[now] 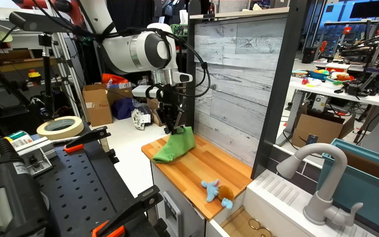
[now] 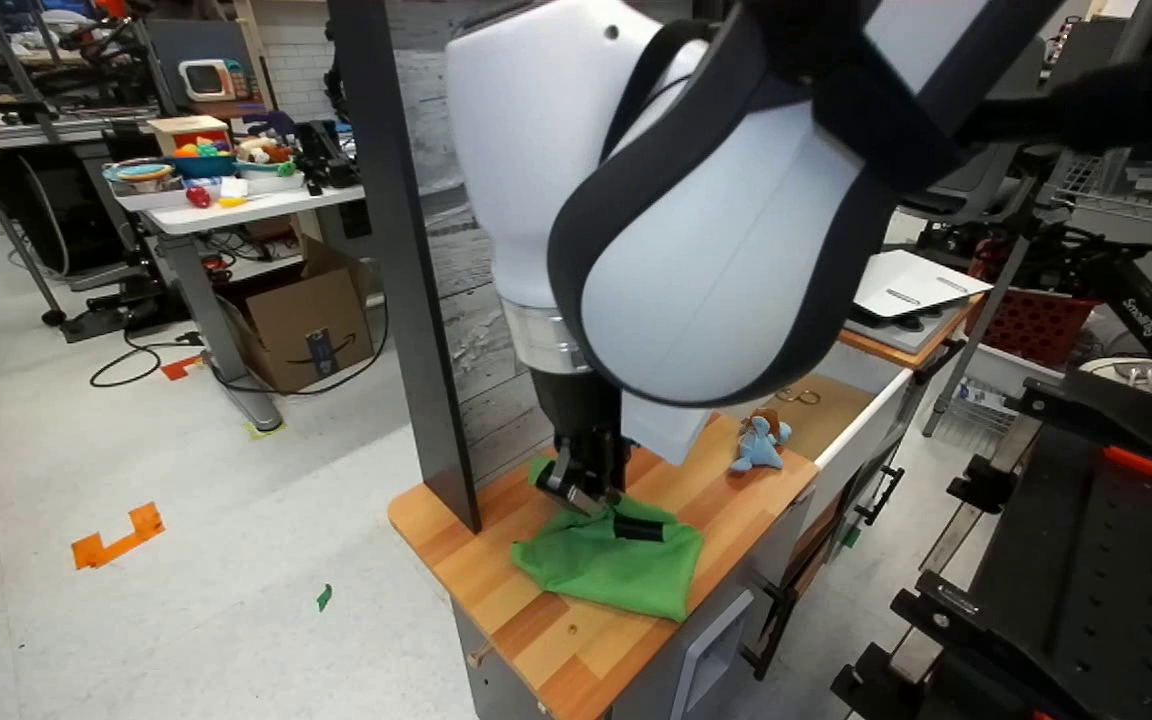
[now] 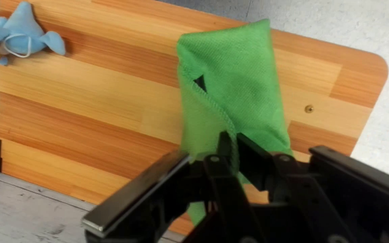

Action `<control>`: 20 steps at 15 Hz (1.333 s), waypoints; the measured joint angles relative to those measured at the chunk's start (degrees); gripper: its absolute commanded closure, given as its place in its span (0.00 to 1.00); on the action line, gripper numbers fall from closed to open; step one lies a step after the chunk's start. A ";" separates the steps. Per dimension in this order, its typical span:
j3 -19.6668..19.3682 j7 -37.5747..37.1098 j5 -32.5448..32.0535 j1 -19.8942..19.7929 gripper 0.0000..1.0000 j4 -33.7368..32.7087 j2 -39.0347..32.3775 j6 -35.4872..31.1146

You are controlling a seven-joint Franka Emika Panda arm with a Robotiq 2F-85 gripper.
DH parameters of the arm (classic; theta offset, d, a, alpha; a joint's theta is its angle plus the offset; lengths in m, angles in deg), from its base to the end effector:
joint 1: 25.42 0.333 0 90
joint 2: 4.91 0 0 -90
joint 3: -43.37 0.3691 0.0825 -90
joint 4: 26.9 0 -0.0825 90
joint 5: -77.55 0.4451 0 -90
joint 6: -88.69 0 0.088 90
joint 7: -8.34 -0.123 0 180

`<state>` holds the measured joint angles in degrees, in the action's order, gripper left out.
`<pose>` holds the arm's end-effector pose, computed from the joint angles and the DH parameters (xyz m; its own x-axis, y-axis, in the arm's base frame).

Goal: Fold the cloth

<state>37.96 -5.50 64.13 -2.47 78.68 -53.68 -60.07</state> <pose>0.6433 0.2055 0.0197 0.9548 0.2877 -0.0751 0.2969 -0.9351 0.1932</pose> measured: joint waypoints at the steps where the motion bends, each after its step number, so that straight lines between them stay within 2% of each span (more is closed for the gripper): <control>1: 0.21 0.00 -0.30 0.90 0.97 -1.29 -1.22 1.21; 4: 0.67 0.00 -0.90 2.65 0.97 -6.12 -6.01 4.86; 5: 0.73 0.01 -0.90 2.88 0.65 -7.86 -7.68 6.12; 6: 0.76 0.02 -0.90 2.93 0.64 -9.64 -9.37 7.36; 7: 0.75 0.09 -0.90 2.86 0.59 -11.37 -10.93 8.57; 11: 0.76 0.98 -0.90 2.14 0.30 -17.32 -15.56 12.62; 15: 0.76 1.56 -0.90 1.24 0.02 -18.76 -15.88 14.44; 20: 0.57 1.65 -0.90 0.27 0.00 -14.56 -12.59 14.92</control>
<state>38.53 -3.85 63.23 -2.19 64.12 -66.27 -45.15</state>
